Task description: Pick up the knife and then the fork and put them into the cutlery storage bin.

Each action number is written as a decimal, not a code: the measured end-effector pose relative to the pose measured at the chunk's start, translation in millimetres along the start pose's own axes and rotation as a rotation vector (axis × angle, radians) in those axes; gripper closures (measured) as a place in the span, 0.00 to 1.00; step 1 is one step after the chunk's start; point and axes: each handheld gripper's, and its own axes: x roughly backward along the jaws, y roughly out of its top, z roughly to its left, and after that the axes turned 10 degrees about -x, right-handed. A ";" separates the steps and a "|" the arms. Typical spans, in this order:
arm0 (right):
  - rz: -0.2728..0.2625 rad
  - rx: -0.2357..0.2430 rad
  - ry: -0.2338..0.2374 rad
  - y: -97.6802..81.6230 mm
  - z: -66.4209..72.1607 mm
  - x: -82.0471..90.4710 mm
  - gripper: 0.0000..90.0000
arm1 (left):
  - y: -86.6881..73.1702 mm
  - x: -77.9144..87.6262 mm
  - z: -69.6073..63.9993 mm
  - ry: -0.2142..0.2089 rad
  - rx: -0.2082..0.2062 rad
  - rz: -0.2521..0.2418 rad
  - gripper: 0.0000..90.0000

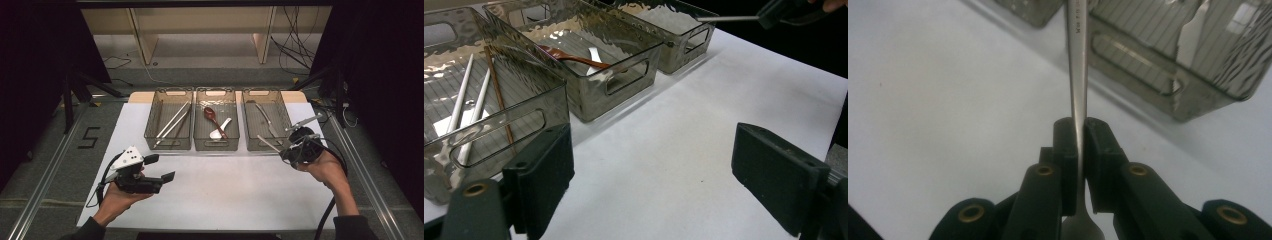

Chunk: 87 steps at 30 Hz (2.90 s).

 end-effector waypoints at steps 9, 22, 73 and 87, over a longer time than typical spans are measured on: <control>-0.044 -0.040 -0.035 37.1 -13.0 1.6 0.95 | -0.3 0.8 1.1 0.003 -0.003 -0.003 0.18; -0.057 -0.098 -0.067 81.8 -26.7 -20.8 0.94 | -0.4 1.4 1.4 0.001 -0.002 -0.004 0.18; -0.042 -0.161 -0.171 133.7 -32.1 -78.5 0.93 | -0.4 1.7 1.8 -0.008 0.001 -0.009 0.18; -0.097 -0.143 -0.165 131.1 -32.0 -70.3 0.79 | -0.5 1.7 1.1 -0.006 0.002 -0.009 0.18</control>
